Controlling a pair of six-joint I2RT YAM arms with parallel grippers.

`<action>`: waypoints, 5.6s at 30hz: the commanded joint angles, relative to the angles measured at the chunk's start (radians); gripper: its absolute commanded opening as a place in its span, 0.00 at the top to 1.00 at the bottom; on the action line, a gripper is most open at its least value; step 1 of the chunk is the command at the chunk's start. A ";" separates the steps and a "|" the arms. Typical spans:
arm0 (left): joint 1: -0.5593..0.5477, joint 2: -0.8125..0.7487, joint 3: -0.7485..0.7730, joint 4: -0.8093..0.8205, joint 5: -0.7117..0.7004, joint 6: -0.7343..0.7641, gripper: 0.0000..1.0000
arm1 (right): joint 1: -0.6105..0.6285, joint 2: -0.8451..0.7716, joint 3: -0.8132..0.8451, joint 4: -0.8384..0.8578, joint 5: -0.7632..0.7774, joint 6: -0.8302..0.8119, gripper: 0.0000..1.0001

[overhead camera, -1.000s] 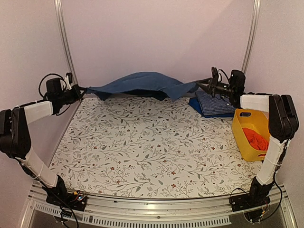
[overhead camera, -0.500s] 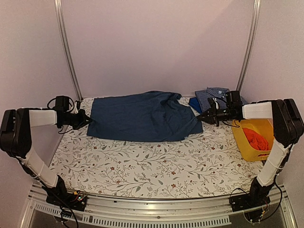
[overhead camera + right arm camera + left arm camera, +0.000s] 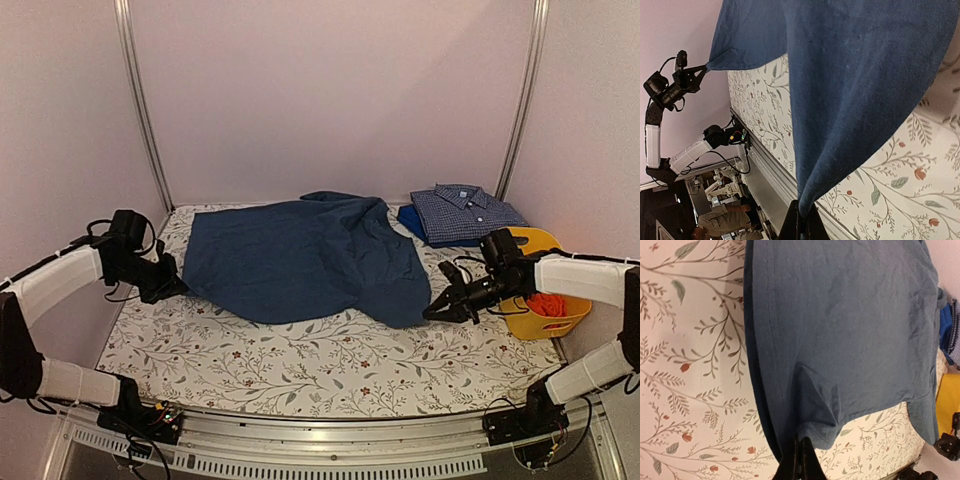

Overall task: Fold and stack the mixed laundry pile
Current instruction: Flatten out the crumpled T-shirt at the center of the board, then move the flattened T-shirt to the center of the board.

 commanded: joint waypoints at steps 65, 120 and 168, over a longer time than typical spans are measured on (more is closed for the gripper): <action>-0.088 0.198 -0.204 -0.080 -0.145 -0.210 0.00 | 0.326 0.403 0.004 0.000 0.186 -0.196 0.38; 0.090 0.625 0.398 0.152 -0.015 0.211 0.14 | 0.048 0.758 0.824 -0.112 0.321 -0.346 0.46; 0.112 0.839 0.937 0.043 -0.009 0.252 0.27 | -0.082 0.983 1.369 -0.039 0.294 -0.128 0.63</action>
